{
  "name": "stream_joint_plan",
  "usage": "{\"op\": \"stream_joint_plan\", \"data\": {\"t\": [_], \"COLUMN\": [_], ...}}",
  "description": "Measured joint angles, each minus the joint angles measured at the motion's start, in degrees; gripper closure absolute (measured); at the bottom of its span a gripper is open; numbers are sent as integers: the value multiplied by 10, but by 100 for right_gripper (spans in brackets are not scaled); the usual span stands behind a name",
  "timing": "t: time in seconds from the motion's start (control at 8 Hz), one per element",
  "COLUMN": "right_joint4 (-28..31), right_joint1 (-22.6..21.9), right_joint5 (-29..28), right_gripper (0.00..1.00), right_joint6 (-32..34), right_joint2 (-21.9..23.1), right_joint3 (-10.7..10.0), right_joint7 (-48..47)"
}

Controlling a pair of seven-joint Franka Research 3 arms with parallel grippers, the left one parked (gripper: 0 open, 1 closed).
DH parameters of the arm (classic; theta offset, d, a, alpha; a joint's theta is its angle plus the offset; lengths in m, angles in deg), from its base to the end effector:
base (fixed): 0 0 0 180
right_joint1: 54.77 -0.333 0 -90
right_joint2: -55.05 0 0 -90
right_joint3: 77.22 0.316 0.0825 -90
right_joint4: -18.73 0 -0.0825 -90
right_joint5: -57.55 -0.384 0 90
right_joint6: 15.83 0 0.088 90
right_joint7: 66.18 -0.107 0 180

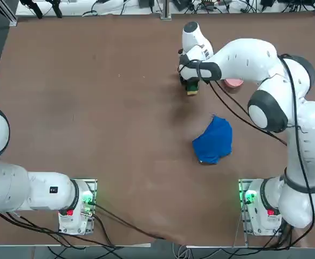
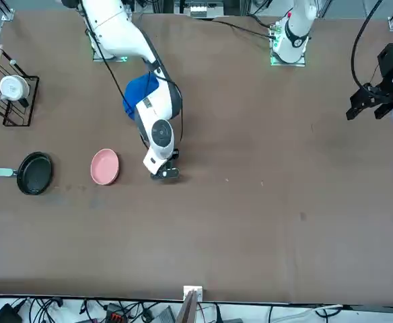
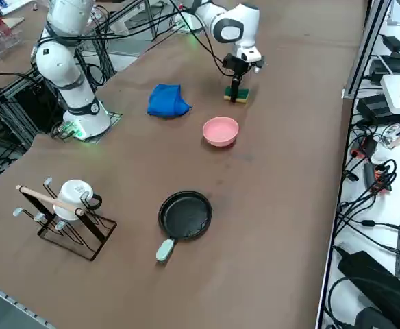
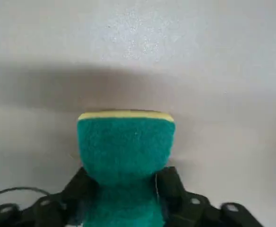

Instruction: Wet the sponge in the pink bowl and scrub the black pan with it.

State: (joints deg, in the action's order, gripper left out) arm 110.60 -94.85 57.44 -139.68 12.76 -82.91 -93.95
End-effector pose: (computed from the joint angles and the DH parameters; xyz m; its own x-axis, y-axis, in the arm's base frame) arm 0.5523 0.3871 0.1839 0.9843 0.1239 -0.1254 0.1412 -0.9801 0.1399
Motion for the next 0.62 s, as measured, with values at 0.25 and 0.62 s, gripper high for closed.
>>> {"op": "stream_joint_plan", "data": {"t": [0.25,0.62], "right_joint4": [-1,-20], "right_joint1": [0,1], "right_joint5": [0,-1], "right_gripper": [2,0], "right_joint6": [-4,-5], "right_joint2": [-2,6], "right_joint3": [0,-5], "right_joint7": [-2,-29]}}
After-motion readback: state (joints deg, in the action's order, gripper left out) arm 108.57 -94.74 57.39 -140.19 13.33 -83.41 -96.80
